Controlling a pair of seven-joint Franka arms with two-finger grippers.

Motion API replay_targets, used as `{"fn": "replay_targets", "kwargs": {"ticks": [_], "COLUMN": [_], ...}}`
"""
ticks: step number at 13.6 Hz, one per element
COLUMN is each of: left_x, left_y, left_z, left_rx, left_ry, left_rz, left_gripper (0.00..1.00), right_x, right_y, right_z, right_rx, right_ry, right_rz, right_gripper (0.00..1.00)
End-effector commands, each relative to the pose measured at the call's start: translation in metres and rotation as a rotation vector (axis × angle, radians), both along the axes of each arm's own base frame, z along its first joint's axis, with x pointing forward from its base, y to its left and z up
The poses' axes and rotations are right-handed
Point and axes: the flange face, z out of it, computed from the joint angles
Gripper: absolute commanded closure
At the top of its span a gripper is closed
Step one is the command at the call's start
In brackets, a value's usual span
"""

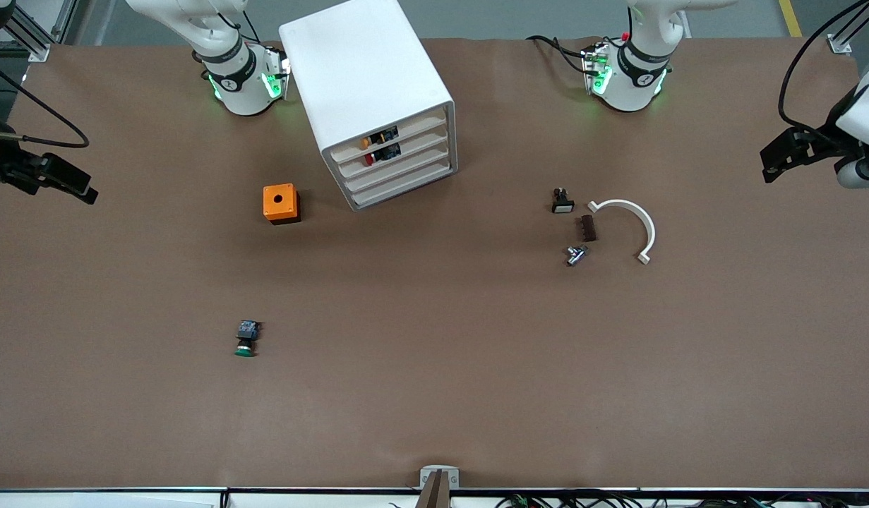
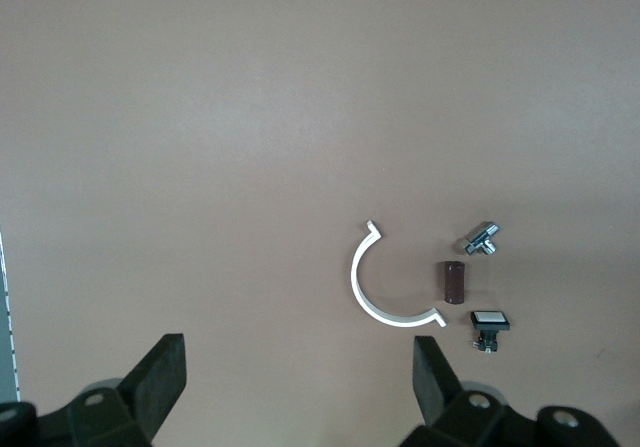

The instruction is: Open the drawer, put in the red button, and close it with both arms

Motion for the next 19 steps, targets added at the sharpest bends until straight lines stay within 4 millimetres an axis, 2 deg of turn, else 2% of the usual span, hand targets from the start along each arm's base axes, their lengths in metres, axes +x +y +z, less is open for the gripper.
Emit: {"fn": "replay_targets", "kwargs": {"ticks": [1, 8, 15, 19], "left_x": [-0.024, -0.025, -0.028, -0.023], "left_y": [0.01, 0.001, -0.003, -0.003], "left_z": [-0.006, 0.003, -0.001, -0.004], "left_rx": [-0.083, -0.087, -0.087, -0.085], "left_ry": [-0.017, 0.002, 0.033, 0.04], "left_rz": [0.033, 0.02, 0.057, 0.047], "left_gripper": [0.0, 0.0, 0.0, 0.0], "right_x": [-0.006, -0.006, -0.006, -0.006], "right_y": [-0.006, -0.006, -0.004, -0.005], "right_z": [0.002, 0.002, 0.002, 0.002], "right_rx": [-0.013, -0.013, -0.013, -0.013], "right_ry": [-0.001, 0.002, 0.001, 0.002], "right_rz": [0.014, 0.015, 0.017, 0.015], "right_gripper": [0.0, 0.0, 0.0, 0.0]}}
